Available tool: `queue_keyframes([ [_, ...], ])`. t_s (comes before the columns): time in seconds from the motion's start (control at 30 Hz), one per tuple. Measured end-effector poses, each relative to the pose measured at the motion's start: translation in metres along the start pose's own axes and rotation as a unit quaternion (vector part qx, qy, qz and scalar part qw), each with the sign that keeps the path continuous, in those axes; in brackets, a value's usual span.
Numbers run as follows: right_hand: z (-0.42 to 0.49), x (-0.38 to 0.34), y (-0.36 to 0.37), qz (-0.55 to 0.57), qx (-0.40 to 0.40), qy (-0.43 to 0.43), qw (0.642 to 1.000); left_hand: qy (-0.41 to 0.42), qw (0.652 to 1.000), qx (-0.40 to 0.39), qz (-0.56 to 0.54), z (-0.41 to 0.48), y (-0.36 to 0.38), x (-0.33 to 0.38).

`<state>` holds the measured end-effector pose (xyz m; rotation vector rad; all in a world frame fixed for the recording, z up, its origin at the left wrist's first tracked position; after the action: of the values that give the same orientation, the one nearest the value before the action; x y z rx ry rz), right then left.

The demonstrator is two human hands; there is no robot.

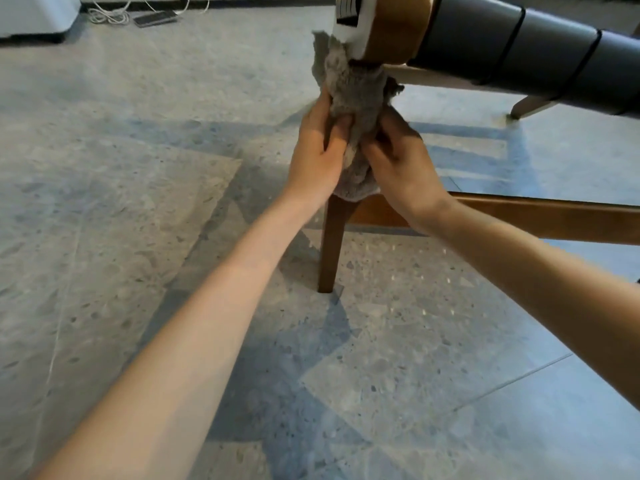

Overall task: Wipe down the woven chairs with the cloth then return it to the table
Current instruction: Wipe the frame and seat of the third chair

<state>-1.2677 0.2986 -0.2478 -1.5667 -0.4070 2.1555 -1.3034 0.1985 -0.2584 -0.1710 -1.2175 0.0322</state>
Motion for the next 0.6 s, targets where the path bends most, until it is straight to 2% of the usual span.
queue_keyframes([
  [0.13,0.015,0.0,0.0,0.036,0.003,0.031,0.999,0.003,0.999,-0.04,-0.031,0.013,-0.002,0.006],
  [0.33,-0.001,0.007,0.014,0.007,0.015,-0.013,1.0,-0.021,0.999,-0.04,0.011,0.001,-0.004,-0.013],
  [0.43,-0.026,0.022,0.022,-0.029,0.017,-0.029,0.999,-0.066,0.997,-0.05,0.0,-0.025,0.0,-0.043],
  [0.6,-0.072,0.044,0.035,-0.01,0.022,-0.014,1.0,-0.09,0.996,-0.012,0.022,-0.064,-0.003,-0.084],
])
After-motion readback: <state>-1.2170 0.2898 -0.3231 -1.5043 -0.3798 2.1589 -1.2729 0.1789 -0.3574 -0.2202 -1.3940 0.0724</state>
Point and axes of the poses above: each hand's wrist, its own z-axis towards the middle knuckle, its own y-axis out of the palm, x = y × z, the point moved 7 cm from there along z, towards the middle knuckle, and after that the axes turned 2 degrees about -y, right-handed, at the moved point
